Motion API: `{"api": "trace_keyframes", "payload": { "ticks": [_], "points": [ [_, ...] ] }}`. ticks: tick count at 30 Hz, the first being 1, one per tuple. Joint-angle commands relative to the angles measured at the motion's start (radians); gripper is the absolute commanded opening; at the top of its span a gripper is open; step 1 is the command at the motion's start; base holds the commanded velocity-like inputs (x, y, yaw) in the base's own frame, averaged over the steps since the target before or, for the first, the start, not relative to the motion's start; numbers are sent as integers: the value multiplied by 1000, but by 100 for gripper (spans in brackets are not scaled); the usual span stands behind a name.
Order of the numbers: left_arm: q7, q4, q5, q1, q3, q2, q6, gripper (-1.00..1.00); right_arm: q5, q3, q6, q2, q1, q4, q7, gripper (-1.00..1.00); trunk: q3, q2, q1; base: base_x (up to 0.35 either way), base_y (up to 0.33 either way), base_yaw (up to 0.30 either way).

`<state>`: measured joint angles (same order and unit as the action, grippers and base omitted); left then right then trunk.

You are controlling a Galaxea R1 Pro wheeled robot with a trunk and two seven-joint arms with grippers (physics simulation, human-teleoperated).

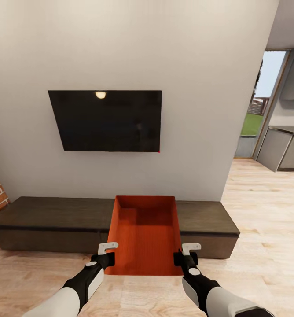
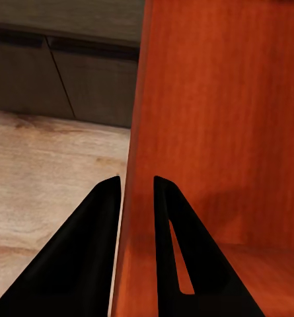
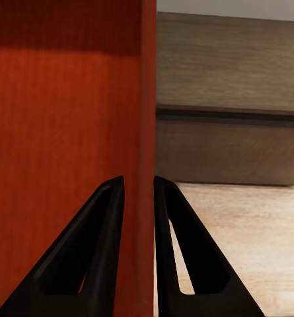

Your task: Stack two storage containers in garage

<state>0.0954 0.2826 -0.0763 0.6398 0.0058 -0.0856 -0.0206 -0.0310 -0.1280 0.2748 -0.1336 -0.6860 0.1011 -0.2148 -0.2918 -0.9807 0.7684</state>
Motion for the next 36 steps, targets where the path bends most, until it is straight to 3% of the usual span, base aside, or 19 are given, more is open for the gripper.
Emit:
{"api": "trace_keyframes", "payload": {
  "ticks": [1, 13, 14, 25, 36],
  "points": [
    [8, -2, -8, 0, 0, 0, -2, -100, 3, -2, -3, 0, -1, 5, 0, -100, -1, -1, 0, 0, 0, 0],
    [8, -2, -7, 0, 0, 0, -2, -100, -142, -156, -13, 1, -1, 12, -13, -100, -1, -1, 0, 0, 0, 0],
    [35, -2, -8, 0, 0, 0, -2, -100, 162, 201, -14, 1, -1, 26, 23, -100, -1, -1, 0, 0, 0, 0],
    [35, -2, -7, 0, 0, 1, -2, -100, 161, 200, -3, -5, -1, 25, 15, -100, -1, -1, 0, 0, 0, 0],
    [35, -2, -7, 0, 0, 1, -2, -100, 160, 202, -3, -6, -1, 25, 14, -100, 14, -1, 0, 0, 0, 0]
  ]
}}
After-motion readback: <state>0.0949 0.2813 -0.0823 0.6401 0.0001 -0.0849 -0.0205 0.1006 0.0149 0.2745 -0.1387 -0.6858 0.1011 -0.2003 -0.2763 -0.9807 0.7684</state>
